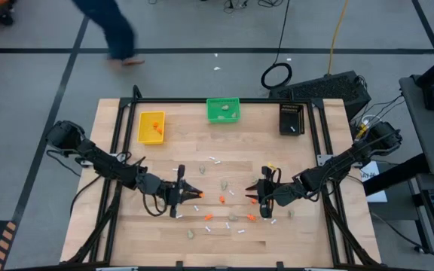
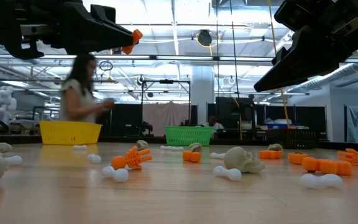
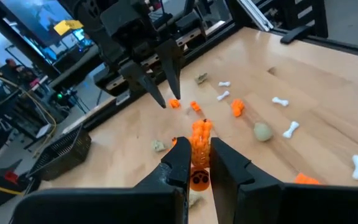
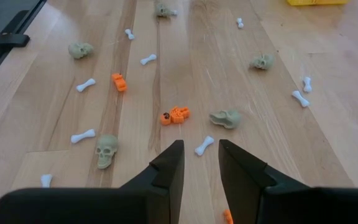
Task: Sort Halloween decoration
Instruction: Put the orange skeleton toy into the yellow bin, then put the white bone toy into the black bin
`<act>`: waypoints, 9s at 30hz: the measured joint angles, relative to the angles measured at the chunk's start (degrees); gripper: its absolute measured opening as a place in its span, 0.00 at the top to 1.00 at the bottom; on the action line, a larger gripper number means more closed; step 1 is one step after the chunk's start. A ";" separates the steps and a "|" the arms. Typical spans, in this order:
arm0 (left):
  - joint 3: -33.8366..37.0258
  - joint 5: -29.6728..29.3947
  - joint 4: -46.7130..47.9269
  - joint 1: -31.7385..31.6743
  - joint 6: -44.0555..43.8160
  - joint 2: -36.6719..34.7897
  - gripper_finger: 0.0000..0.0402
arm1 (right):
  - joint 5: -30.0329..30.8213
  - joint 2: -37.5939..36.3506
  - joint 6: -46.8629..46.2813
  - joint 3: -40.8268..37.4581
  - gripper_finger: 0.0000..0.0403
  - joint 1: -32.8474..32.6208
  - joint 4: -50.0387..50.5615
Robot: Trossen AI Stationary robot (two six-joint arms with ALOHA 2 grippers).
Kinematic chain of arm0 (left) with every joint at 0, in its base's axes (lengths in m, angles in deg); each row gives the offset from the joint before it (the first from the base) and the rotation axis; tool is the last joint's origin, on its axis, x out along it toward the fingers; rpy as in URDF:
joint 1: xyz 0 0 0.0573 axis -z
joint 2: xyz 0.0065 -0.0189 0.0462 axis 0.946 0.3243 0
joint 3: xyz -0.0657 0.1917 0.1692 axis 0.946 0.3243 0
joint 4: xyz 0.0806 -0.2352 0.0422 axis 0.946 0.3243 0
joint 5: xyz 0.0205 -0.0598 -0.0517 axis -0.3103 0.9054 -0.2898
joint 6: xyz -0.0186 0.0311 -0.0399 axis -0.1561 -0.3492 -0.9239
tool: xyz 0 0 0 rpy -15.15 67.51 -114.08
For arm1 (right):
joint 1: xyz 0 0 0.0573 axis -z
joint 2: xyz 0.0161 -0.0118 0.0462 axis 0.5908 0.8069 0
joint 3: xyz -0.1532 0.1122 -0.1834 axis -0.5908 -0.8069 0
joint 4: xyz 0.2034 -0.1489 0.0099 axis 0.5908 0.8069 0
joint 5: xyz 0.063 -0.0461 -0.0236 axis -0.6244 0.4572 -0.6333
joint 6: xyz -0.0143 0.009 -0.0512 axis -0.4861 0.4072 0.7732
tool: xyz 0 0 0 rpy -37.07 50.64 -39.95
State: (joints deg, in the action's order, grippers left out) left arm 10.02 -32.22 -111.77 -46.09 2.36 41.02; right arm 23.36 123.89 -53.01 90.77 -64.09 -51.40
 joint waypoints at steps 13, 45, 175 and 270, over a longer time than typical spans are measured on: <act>0.00 -4.67 -0.05 0.00 14.76 0.00 0.91 | 0.00 0.00 0.02 0.00 0.78 0.02 0.00; -0.02 -5.06 -0.23 0.00 -14.74 0.00 0.91 | 0.00 0.00 0.02 0.00 0.78 0.02 0.00; -0.39 -7.79 38.75 -1.84 -50.57 -26.08 0.45 | -16.82 -0.68 -43.17 14.40 0.61 2.55 44.59; -0.42 -10.00 37.17 -1.22 -48.57 -25.94 0.45 | -14.00 16.04 -16.25 26.82 1.00 -16.23 34.89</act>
State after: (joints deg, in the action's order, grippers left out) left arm 9.61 -42.22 -74.60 -47.31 -46.20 15.09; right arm 9.36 139.94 -69.26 117.59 -80.32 -16.52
